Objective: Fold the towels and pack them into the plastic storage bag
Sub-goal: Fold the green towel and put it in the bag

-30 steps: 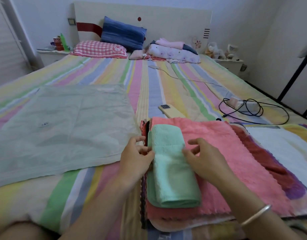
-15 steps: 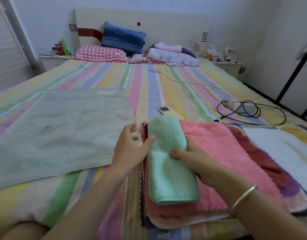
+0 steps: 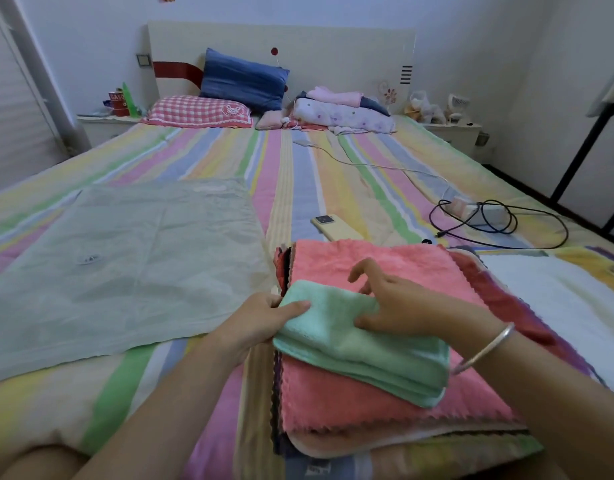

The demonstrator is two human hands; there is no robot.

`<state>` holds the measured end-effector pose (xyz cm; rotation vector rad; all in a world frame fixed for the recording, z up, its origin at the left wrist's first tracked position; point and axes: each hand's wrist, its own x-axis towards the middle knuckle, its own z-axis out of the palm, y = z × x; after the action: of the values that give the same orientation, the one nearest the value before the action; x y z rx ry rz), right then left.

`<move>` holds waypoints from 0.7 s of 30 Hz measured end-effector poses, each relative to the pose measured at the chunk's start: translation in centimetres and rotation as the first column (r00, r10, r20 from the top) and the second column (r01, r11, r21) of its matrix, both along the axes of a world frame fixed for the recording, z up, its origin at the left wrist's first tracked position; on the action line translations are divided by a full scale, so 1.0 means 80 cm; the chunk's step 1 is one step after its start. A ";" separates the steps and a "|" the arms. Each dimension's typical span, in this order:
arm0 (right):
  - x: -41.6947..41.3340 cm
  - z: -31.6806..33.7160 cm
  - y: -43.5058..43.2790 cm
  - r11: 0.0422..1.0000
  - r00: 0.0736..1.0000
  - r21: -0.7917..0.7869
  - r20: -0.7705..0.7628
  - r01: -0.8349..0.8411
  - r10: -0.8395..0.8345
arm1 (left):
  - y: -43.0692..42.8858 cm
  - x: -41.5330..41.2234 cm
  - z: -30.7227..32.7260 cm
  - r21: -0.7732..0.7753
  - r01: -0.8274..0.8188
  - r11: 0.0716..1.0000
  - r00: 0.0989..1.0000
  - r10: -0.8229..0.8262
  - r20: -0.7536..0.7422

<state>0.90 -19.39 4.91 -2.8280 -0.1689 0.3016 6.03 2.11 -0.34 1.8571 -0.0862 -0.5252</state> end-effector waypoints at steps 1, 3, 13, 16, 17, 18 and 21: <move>-0.005 -0.002 0.004 0.999 0.998 -0.037 0.048 -0.029 0.031 | -0.001 0.000 0.000 0.019 -0.009 1.000 1.000 0.008 0.014; -0.016 -0.002 0.013 0.990 0.993 -0.131 0.105 -0.049 0.063 | -0.001 -0.001 0.001 0.045 -0.032 0.998 0.998 0.030 0.055; -0.054 0.000 0.032 0.982 0.980 -0.185 0.186 -0.035 0.070 | 0.006 -0.016 0.004 -0.059 -0.122 0.991 0.991 0.125 0.055; -0.059 0.008 0.034 0.993 0.983 -0.111 0.176 -0.038 0.057 | 0.012 -0.013 0.007 -0.064 -0.097 0.993 0.995 0.097 -0.014; -0.060 0.007 0.035 0.990 0.983 -0.136 0.174 -0.041 0.065 | 0.013 -0.014 0.006 -0.056 -0.080 0.995 0.997 0.080 -0.010; -0.060 0.002 0.037 0.984 0.984 -0.175 0.163 -0.042 0.071 | 0.012 -0.015 0.005 -0.044 -0.066 0.997 0.998 0.066 0.008; -0.058 -0.018 0.043 0.954 0.994 -0.299 0.096 -0.027 0.058 | 0.006 -0.022 -0.004 -0.041 -0.102 0.994 0.990 0.105 0.094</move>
<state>-3.71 -15.93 3.49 -3.1449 -0.2237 0.2029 4.30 2.61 -0.63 1.8410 -0.0627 -0.3598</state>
